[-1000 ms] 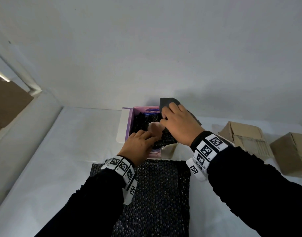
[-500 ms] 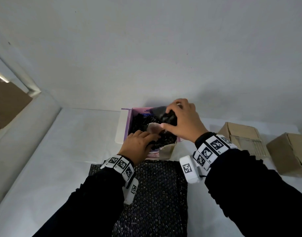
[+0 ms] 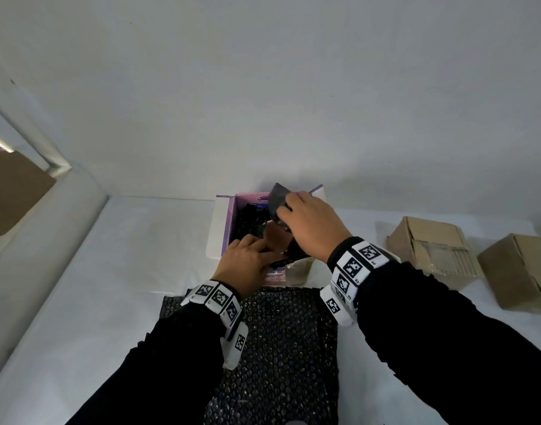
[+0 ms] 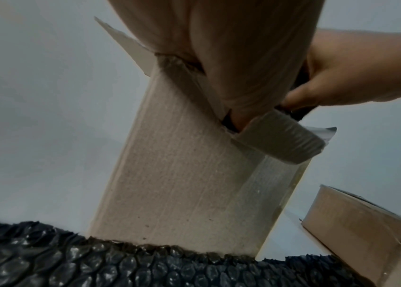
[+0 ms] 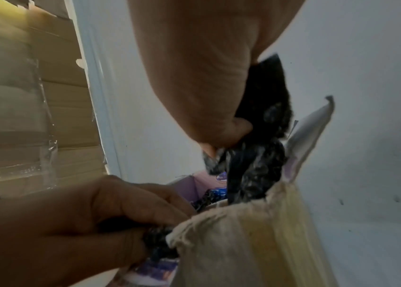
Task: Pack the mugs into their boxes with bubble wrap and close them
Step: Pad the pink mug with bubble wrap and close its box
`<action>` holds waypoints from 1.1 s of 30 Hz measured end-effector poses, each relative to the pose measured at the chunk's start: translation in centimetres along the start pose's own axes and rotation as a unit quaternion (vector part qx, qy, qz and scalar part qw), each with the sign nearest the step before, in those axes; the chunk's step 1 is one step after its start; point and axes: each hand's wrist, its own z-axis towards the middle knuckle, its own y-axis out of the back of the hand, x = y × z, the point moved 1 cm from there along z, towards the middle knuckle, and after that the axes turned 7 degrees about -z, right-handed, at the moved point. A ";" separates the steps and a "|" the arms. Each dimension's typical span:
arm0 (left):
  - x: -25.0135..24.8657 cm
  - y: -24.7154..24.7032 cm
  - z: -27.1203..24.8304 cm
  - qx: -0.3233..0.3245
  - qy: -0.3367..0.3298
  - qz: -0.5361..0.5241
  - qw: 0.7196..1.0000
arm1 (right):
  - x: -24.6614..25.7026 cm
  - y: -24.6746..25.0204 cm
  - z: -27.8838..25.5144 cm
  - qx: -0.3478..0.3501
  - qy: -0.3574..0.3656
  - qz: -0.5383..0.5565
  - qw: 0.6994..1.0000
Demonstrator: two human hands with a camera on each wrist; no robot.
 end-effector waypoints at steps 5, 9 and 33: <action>0.0 -0.1 -0.1 0.004 0.006 0.014 1.000 | -0.9 -1.1 0.1 0.152 0.043 -0.031 0.987; 0.0 -0.2 -0.2 0.016 0.013 0.043 0.999 | -0.8 -2.1 0.8 0.186 0.025 -0.074 0.979; 0.2 0.3 -0.3 -0.014 0.015 0.018 1.000 | -1.0 -4.3 0.1 0.163 -0.027 -0.043 0.985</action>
